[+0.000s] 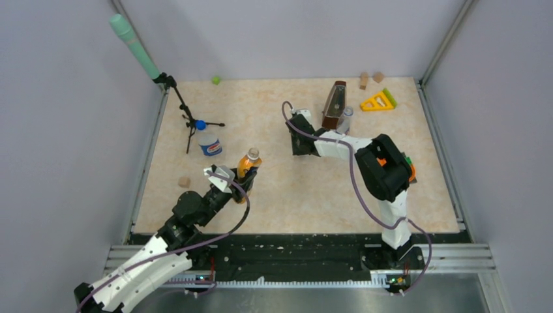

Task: Unscrew the bottle caps
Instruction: Place the bottle cap at the center of the board.

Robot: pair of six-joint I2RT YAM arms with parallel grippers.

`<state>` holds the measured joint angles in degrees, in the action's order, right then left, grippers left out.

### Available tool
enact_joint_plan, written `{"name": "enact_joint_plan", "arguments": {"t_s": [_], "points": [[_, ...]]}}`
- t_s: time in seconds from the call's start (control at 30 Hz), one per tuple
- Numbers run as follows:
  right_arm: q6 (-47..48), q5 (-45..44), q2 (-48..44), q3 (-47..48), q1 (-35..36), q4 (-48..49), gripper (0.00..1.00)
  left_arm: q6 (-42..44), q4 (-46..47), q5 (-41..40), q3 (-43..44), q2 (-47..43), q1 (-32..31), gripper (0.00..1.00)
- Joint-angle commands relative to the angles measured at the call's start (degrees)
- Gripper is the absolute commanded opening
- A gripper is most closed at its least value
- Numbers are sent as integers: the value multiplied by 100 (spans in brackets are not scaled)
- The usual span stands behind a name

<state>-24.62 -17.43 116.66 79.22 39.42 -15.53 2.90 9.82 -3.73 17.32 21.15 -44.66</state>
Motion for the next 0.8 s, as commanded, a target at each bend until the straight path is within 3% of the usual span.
{"name": "enact_joint_plan", "arguments": {"t_s": [0.0, 0.2, 0.37, 0.6, 0.77], "points": [[55, 146, 168, 391, -92, 123, 14, -23, 282, -10, -36, 58, 26, 0], [-74, 57, 433, 757, -197, -346, 19, -55, 264, 42, 10, 200, 28, 0], [-19, -52, 256, 577, -234, -152, 24, -116, 314, 60, -31, 171, 28, 0], [281, 729, -27, 699, -259, -174, 54, -180, 337, 253, -26, 238, 28, 0], [515, 939, -832, 810, -229, -441, 57, -263, 228, 96, 65, 387, 28, 0]]}}
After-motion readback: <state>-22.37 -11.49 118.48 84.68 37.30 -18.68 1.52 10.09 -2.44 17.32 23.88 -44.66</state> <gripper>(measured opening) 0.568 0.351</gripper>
